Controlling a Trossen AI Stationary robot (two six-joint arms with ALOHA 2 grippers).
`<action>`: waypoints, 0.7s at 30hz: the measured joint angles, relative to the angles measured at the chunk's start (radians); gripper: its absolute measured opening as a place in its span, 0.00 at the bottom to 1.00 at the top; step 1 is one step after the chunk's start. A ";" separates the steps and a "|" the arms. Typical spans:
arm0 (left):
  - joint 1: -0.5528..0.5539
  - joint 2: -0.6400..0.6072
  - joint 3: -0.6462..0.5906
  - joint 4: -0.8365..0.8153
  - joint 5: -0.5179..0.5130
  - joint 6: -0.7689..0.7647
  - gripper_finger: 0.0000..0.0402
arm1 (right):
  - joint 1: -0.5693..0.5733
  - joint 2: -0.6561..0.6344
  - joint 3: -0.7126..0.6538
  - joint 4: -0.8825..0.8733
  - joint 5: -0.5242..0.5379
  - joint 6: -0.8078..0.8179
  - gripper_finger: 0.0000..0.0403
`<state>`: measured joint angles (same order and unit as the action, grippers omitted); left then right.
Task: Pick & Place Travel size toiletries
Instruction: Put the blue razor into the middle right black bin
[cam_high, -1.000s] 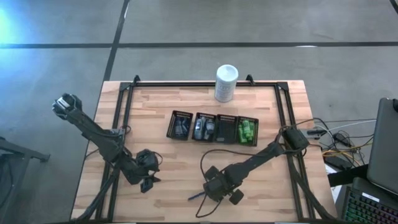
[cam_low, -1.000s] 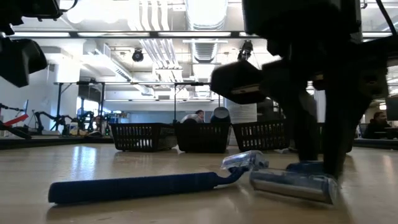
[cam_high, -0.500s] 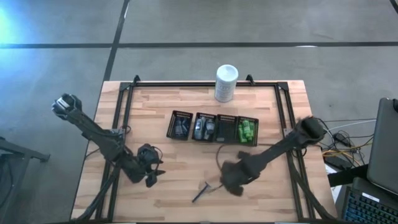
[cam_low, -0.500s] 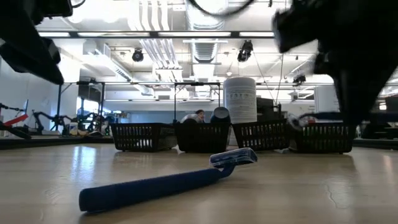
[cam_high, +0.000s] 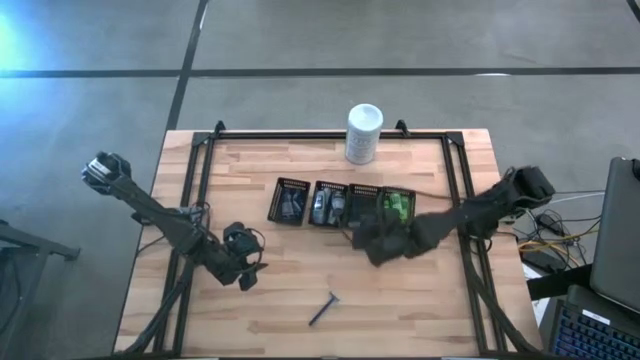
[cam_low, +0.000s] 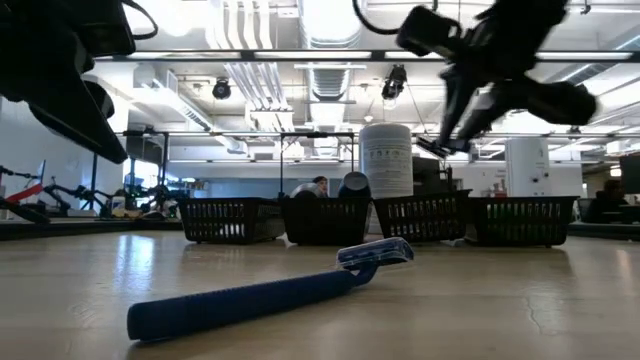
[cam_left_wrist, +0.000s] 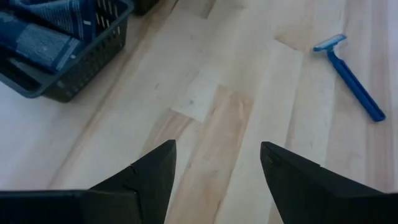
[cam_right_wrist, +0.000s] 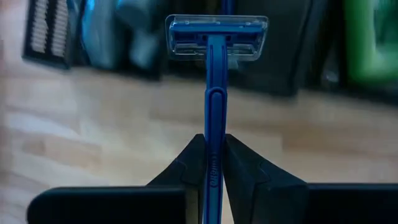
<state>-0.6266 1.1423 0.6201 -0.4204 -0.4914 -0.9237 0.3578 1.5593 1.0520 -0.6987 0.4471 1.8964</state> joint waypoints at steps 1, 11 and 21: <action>0.003 0.000 0.000 0.001 -0.001 0.007 0.59 | -0.029 -0.004 0.005 -0.001 -0.001 -0.030 0.08; 0.028 0.000 -0.005 0.001 -0.010 -0.013 0.59 | -0.328 -0.013 0.017 -0.001 -0.134 -0.370 0.09; 0.028 0.000 -0.005 0.001 -0.006 -0.056 0.59 | -0.408 0.007 -0.055 0.056 -0.235 -0.440 0.13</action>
<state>-0.5987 1.1423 0.6155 -0.4191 -0.4973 -0.9797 -0.0498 1.5665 0.9974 -0.6423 0.2119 1.4563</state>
